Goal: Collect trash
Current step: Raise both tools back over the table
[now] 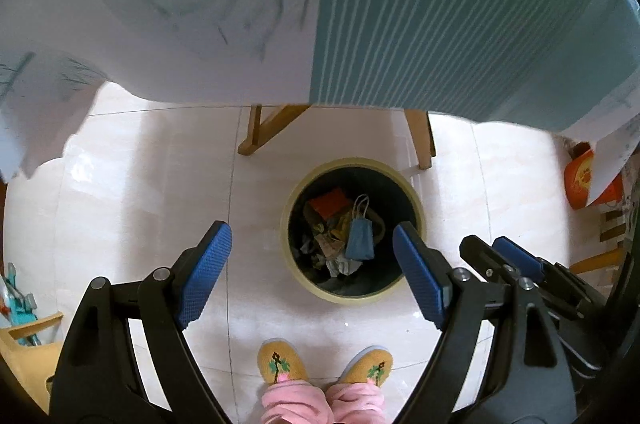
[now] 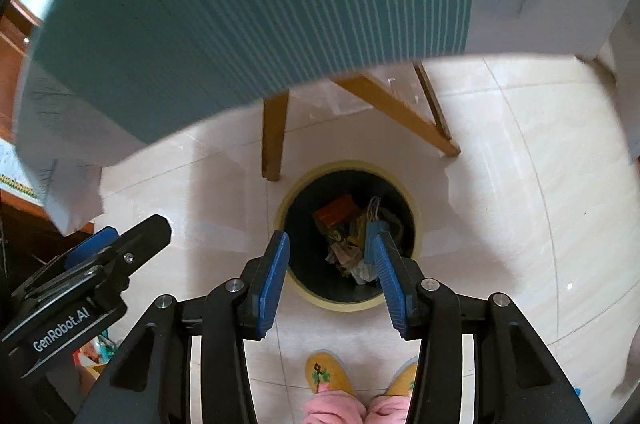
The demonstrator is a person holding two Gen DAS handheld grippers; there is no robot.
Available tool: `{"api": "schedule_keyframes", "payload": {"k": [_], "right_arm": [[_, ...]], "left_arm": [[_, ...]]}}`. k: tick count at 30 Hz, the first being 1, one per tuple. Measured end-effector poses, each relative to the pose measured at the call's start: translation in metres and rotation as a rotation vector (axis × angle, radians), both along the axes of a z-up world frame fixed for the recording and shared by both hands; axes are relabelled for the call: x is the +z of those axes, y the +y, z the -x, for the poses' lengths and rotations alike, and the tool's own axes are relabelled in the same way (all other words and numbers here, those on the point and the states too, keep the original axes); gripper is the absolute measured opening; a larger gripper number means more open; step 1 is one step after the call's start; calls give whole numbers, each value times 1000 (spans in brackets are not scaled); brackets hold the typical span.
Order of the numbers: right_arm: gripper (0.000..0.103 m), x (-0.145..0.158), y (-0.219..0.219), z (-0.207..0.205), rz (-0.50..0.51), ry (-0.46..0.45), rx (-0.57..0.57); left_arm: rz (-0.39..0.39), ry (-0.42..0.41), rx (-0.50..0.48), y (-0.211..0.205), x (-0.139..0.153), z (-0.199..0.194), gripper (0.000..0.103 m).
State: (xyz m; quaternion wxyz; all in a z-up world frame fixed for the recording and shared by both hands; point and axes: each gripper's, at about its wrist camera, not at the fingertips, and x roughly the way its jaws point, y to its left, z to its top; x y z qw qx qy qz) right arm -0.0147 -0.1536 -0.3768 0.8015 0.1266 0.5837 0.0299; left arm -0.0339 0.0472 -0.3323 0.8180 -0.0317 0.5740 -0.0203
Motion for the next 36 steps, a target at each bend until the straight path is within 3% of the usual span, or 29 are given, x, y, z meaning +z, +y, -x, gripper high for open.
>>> {"api": "schedule_keyframes", "payload": {"k": [17,22,27,36], "right_arm": [[47,197,-7,35,-4,-126,29],[48,248,-14,39,-14,-184,43],[49,307,-20,31,-26,-261,60],[52,401,-36,-6,-41,-401,115]], "left_arm": [[12,-93,-7,-16,175,37,81],[4,-157,-6,-18,231,43,81],[-28,-233,-19,-19,299,45,81],[-55,-355,-31,-23,394,28,81]]}}
